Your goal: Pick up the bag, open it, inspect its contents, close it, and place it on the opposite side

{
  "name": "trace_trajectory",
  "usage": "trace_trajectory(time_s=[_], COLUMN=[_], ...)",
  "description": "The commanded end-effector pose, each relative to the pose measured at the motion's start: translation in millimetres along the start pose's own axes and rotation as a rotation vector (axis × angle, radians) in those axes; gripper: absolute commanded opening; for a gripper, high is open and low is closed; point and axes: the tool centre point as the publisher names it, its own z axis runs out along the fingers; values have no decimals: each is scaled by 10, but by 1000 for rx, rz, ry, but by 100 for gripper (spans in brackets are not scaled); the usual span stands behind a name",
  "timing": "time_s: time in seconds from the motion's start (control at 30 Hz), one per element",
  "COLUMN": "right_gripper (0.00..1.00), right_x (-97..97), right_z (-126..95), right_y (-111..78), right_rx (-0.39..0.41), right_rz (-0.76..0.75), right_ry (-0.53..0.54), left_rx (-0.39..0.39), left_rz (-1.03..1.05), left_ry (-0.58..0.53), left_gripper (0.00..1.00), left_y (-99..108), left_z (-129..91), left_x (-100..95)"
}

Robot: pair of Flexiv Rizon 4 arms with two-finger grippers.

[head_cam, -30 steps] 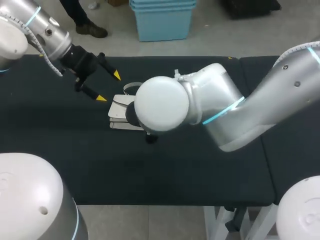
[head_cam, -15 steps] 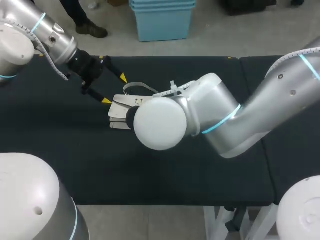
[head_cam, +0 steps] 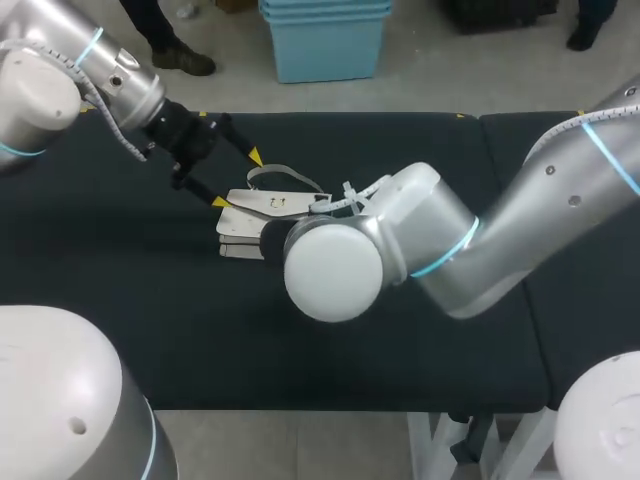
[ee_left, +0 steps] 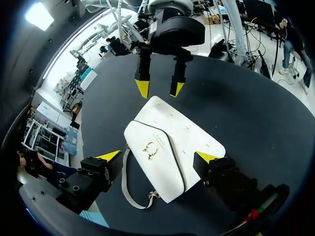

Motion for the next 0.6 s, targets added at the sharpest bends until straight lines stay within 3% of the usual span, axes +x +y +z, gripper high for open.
trace_trajectory(time_s=[0.03, 0.6], right_gripper=[51, 38], right_x=[-64, -126], right_z=[141, 367], right_y=[-18, -72], right_rx=[-7, -19], right_rz=[2, -1], right_ry=[10, 25], left_rx=[5, 0], left_rz=[-1, -20], left_ry=[10, 24], left_gripper=[100, 100], left_y=[47, 101], left_z=[40, 96], left_x=[-29, -56])
